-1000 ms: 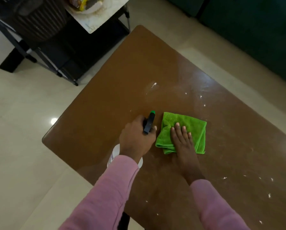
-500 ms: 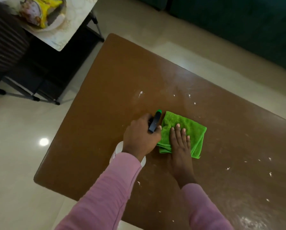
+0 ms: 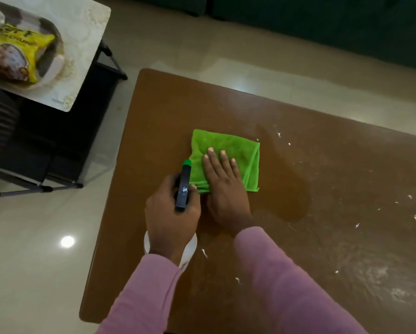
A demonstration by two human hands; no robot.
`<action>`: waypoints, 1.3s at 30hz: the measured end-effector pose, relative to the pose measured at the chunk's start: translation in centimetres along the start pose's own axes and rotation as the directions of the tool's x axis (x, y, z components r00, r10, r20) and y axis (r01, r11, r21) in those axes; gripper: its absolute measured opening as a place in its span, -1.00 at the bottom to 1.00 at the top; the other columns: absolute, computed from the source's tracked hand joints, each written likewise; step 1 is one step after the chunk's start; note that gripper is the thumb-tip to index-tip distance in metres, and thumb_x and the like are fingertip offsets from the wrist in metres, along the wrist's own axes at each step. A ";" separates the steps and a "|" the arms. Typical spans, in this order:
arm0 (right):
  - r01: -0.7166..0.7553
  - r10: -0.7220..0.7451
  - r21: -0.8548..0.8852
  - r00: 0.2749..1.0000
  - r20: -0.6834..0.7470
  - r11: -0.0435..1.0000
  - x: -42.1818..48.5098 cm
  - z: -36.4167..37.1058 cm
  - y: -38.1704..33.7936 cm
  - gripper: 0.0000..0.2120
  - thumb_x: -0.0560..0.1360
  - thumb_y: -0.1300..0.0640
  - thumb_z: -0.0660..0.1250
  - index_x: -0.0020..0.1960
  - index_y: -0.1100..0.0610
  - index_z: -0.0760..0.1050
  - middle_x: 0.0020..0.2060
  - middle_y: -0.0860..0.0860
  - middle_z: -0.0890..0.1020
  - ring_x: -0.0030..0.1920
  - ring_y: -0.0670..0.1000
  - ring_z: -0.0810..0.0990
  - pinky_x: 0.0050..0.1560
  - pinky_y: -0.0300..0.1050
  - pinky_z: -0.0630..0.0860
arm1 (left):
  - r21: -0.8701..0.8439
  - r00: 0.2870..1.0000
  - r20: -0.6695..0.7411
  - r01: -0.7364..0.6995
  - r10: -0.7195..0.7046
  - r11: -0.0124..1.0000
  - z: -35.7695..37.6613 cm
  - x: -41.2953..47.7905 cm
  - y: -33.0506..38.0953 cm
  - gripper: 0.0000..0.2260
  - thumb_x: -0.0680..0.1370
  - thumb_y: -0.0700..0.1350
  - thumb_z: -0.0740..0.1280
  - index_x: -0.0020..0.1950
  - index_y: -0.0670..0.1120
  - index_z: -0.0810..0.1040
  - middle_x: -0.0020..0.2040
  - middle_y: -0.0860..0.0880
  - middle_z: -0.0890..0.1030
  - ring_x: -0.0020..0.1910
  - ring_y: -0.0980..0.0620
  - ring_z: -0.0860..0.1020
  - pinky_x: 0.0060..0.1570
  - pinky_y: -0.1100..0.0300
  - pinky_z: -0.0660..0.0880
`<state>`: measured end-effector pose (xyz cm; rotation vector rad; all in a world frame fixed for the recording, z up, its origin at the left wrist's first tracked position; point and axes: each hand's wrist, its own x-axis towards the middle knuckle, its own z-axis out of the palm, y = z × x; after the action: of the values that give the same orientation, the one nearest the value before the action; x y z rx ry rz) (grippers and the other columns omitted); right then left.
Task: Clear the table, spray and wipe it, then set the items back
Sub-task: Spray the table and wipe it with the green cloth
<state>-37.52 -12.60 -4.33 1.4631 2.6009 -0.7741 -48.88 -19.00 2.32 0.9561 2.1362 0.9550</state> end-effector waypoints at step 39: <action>-0.540 0.560 0.150 0.809 -0.177 0.828 7.1 -7.4 11.3 -0.24 0.34 0.13 0.00 0.54 0.26 0.02 0.54 0.18 0.02 0.53 0.26 -0.06 0.50 0.15 -0.09 | -0.002 0.984 0.152 0.098 -0.096 0.995 1.2 1.2 0.6 -0.86 0.51 -0.14 0.41 -0.24 0.01 0.54 -0.47 0.08 0.49 -0.46 0.11 0.50 -0.51 0.35 0.39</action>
<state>-30.80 1.13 -4.44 2.2886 2.0743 -0.6906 -48.45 -17.27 1.89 0.8823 2.0294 0.8179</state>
